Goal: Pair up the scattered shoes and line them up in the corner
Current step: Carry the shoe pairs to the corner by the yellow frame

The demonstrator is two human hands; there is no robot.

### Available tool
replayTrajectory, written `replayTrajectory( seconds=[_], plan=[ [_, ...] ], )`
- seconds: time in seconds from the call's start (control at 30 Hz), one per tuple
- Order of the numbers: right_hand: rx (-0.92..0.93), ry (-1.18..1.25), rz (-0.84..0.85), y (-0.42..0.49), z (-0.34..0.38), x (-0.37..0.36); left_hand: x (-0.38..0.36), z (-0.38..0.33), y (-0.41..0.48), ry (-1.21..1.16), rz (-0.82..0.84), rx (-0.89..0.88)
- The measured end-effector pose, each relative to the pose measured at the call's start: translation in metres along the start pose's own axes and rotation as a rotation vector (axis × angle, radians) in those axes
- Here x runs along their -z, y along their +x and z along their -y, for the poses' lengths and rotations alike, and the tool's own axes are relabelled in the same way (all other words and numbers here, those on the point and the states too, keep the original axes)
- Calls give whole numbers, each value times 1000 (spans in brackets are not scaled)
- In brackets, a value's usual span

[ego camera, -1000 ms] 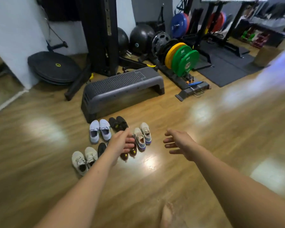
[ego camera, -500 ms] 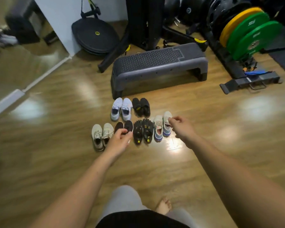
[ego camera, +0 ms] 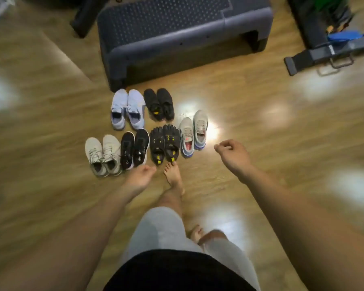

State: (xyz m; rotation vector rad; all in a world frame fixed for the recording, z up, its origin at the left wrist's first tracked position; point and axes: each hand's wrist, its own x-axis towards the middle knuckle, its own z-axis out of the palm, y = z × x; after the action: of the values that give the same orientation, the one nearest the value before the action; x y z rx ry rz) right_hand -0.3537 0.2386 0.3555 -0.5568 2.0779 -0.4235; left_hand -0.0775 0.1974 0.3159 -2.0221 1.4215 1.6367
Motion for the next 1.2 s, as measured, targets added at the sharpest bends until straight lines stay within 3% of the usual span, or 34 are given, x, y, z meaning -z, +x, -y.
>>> replayTrajectory(
  seconds=[0.2, 0.4, 0.6, 0.83, 0.97, 1.1, 1.2],
  plan=[
    [-142, -138, 88, 92, 5, -10, 21, -59, 100, 295, 37, 6],
    [-134, -210, 156, 192, 24, -63, 23, -56, 200, 303, -39, 99],
    [-79, -400, 240, 322, -21, -147, -33, 6, 311, 296, -123, 210],
    [132, -745, 306, 449, -117, -226, -116, 97, 438, 332, -69, 251],
    [169, -783, 200, 488, -153, -256, -150, 125, 485, 292, -111, 261],
    [143, -665, -7, 503, -168, -273, -163, 135, 502, 337, -142, 216],
    [151, -577, -43, 506, -173, -276, -169, 133, 503, 311, -139, 209]
  ],
)
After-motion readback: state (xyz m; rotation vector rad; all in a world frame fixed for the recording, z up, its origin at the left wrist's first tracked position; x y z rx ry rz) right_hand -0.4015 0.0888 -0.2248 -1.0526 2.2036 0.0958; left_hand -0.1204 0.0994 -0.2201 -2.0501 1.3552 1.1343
